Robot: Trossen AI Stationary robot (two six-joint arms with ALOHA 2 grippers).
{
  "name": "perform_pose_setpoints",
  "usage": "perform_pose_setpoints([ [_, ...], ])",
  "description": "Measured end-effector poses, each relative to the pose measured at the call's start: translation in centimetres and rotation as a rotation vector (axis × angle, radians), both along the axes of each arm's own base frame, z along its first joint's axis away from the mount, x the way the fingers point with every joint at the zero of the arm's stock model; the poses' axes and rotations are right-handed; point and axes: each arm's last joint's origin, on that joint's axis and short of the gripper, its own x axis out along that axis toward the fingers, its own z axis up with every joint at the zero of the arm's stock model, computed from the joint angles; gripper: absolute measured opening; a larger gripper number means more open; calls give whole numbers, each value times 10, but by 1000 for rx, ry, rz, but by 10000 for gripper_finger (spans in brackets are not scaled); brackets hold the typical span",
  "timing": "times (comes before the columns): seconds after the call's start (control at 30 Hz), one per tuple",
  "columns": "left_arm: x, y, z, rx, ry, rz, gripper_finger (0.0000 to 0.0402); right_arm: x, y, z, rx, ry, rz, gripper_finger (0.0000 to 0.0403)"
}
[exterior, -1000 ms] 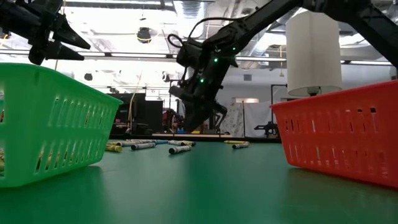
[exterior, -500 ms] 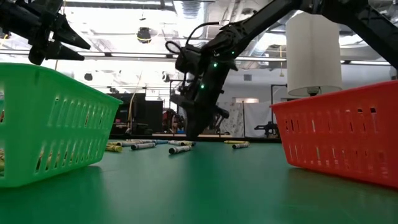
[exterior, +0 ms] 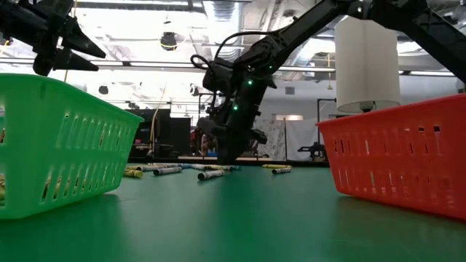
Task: Sort crayons
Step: Put the blue crayon into the black bin
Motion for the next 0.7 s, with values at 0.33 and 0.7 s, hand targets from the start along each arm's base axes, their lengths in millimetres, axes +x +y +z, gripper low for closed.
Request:
perform_pose_setpoints([
  [0.33, 0, 0, 0, 0, 0, 0, 223, -12, 9, -4, 12, 165, 113, 70],
  [0.7, 0, 0, 0, 0, 0, -1, 223, -17, 15, -6, 38, 230, 162, 35],
])
